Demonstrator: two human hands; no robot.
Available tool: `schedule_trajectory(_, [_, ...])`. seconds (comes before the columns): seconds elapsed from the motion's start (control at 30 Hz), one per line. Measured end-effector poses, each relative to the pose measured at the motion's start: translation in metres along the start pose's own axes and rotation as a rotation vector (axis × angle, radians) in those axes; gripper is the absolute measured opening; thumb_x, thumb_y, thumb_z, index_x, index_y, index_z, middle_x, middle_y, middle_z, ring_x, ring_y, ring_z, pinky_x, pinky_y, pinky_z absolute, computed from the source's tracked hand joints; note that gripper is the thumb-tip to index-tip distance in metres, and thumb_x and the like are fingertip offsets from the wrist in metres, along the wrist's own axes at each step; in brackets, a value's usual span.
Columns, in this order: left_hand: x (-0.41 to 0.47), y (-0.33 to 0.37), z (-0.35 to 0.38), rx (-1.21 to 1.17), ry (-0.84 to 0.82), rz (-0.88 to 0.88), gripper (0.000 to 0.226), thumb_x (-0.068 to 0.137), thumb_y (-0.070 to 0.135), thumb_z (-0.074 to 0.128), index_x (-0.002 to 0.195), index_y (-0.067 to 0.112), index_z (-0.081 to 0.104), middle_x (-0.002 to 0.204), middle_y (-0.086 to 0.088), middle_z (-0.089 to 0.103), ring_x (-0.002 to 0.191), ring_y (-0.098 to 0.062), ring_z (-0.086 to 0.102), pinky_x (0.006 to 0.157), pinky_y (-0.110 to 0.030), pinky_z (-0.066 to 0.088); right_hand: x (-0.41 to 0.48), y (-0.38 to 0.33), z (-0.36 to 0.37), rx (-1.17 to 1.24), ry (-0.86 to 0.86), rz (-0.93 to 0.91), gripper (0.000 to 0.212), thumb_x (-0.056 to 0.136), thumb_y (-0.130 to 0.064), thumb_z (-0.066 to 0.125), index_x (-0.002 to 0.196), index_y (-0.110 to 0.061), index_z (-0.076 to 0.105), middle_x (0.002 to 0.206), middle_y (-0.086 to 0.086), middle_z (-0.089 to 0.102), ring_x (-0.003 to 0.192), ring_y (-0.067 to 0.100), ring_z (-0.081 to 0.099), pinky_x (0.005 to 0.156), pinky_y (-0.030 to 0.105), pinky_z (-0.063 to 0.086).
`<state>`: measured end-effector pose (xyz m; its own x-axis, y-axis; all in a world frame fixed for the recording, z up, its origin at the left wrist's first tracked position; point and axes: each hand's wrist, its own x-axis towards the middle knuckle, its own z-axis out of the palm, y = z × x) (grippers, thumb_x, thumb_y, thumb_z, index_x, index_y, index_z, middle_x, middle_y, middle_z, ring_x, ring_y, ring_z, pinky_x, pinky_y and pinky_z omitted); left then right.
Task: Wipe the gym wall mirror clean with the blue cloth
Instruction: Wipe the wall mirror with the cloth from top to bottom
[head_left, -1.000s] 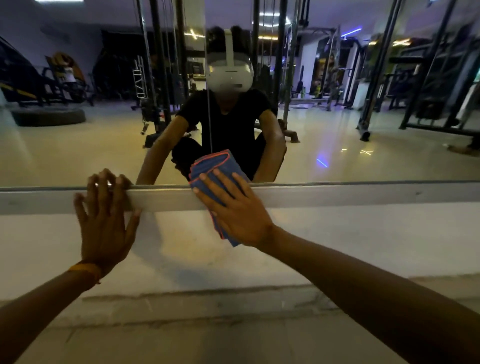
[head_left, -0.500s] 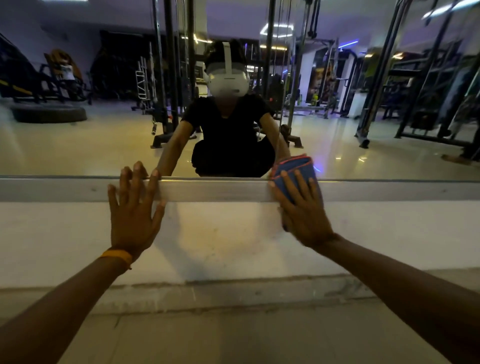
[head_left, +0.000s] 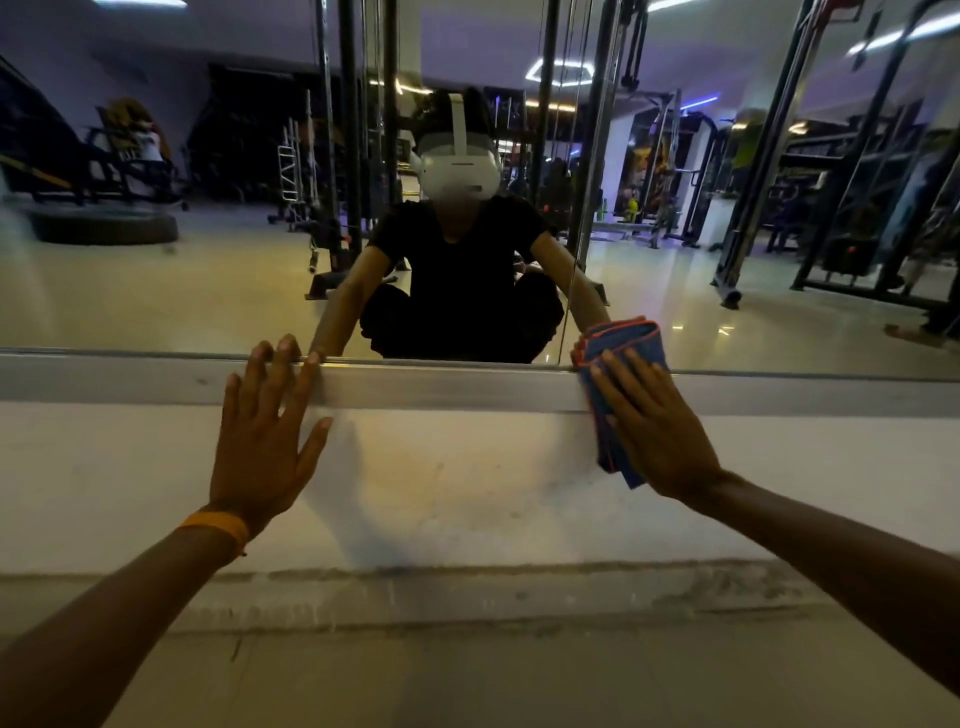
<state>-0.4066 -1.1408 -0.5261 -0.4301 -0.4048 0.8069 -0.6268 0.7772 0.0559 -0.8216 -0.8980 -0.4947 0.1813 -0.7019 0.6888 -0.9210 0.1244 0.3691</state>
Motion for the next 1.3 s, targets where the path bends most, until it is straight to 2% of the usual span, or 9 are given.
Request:
schedule_trajectory(0.1, [-0.002,0.005,0.003,-0.009,-0.001,-0.036,0.074,0.102,0.046,0.039,0.165,0.012,0.020,0.174,-0.011,0.004,0.161,-0.035,0.001,0.126,-0.065,0.011,0.028,-0.030,0.007,-0.009,0.009,-0.010,0.066,0.104,-0.027,0.041,0.164,-0.011,0.018,0.171,0.013,0.015,0.158,0.037,0.010,0.125,0.058,0.020])
schedule_trajectory(0.3, [-0.001,0.003,-0.005,0.009,-0.056,-0.018,0.074,0.102,0.047,0.038,0.165,0.012,0.019,0.174,-0.010,0.004,0.161,-0.033,0.001,0.124,-0.067,0.016,0.119,-0.121,0.018,0.014,0.072,-0.280,0.068,0.103,-0.023,0.040,0.165,-0.017,0.014,0.172,0.007,0.011,0.160,0.030,0.004,0.130,0.046,0.002])
schedule_trajectory(0.47, [0.000,0.001,-0.013,0.049,-0.081,0.007,0.075,0.103,0.051,0.036,0.164,0.010,0.021,0.174,-0.012,0.006,0.161,-0.034,0.005,0.123,-0.067,0.022,0.067,-0.058,0.024,-0.032,0.143,-0.188,0.070,0.105,-0.034,0.046,0.165,-0.016,0.014,0.171,0.011,0.018,0.159,0.033,0.011,0.127,0.052,0.019])
schedule_trajectory(0.6, [-0.001,0.012,-0.006,0.051,-0.029,-0.068,0.074,0.103,0.050,0.036,0.164,0.011,0.023,0.174,-0.013,0.008,0.160,-0.035,0.006,0.123,-0.067,0.018,0.020,-0.005,0.024,-0.043,0.178,-0.066,0.062,0.108,-0.031,0.040,0.164,-0.014,0.020,0.169,0.013,0.023,0.157,0.035,0.017,0.128,0.051,0.013])
schedule_trajectory(0.73, [-0.002,0.021,0.005,0.045,0.047,-0.103,0.074,0.101,0.047,0.037,0.163,0.009,0.022,0.173,-0.014,0.009,0.160,-0.035,0.006,0.126,-0.065,0.010,0.055,-0.045,0.033,-0.024,0.208,-0.036,0.065,0.104,-0.031,0.046,0.164,-0.015,0.024,0.169,0.011,0.022,0.159,0.033,0.012,0.127,0.054,0.017])
schedule_trajectory(0.93, [0.005,0.016,0.011,0.081,0.035,-0.021,0.080,0.099,0.046,0.039,0.162,0.001,0.020,0.172,-0.019,0.010,0.159,-0.038,0.011,0.123,-0.067,0.015,0.116,-0.122,0.028,0.083,0.196,-0.203,0.060,0.105,-0.024,0.037,0.163,-0.015,0.026,0.171,0.007,0.020,0.159,0.030,0.011,0.129,0.048,0.007])
schedule_trajectory(1.13, [0.002,0.005,0.008,0.098,0.036,0.071,0.079,0.099,0.043,0.040,0.162,-0.001,0.020,0.172,-0.018,0.013,0.159,-0.039,0.013,0.122,-0.068,0.019,0.061,-0.059,0.041,0.001,0.259,-0.137,0.064,0.102,-0.026,0.052,0.162,-0.017,0.030,0.169,0.007,0.024,0.158,0.030,0.019,0.128,0.049,0.014])
schedule_trajectory(1.2, [0.000,0.003,0.011,0.101,0.039,0.081,0.079,0.099,0.042,0.040,0.161,-0.002,0.021,0.172,-0.019,0.013,0.159,-0.040,0.014,0.122,-0.068,0.019,0.033,-0.025,0.039,-0.030,0.259,-0.068,0.062,0.104,-0.030,0.048,0.162,-0.015,0.030,0.168,0.009,0.027,0.157,0.033,0.021,0.127,0.052,0.019])
schedule_trajectory(1.3, [0.001,0.002,0.012,0.073,0.042,0.072,0.079,0.098,0.043,0.041,0.161,-0.002,0.023,0.172,-0.018,0.014,0.158,-0.040,0.015,0.122,-0.069,0.019,0.017,-0.005,0.034,-0.028,0.197,-0.015,0.065,0.107,-0.031,0.042,0.165,-0.017,0.017,0.171,0.008,0.017,0.158,0.033,0.018,0.127,0.054,0.016])
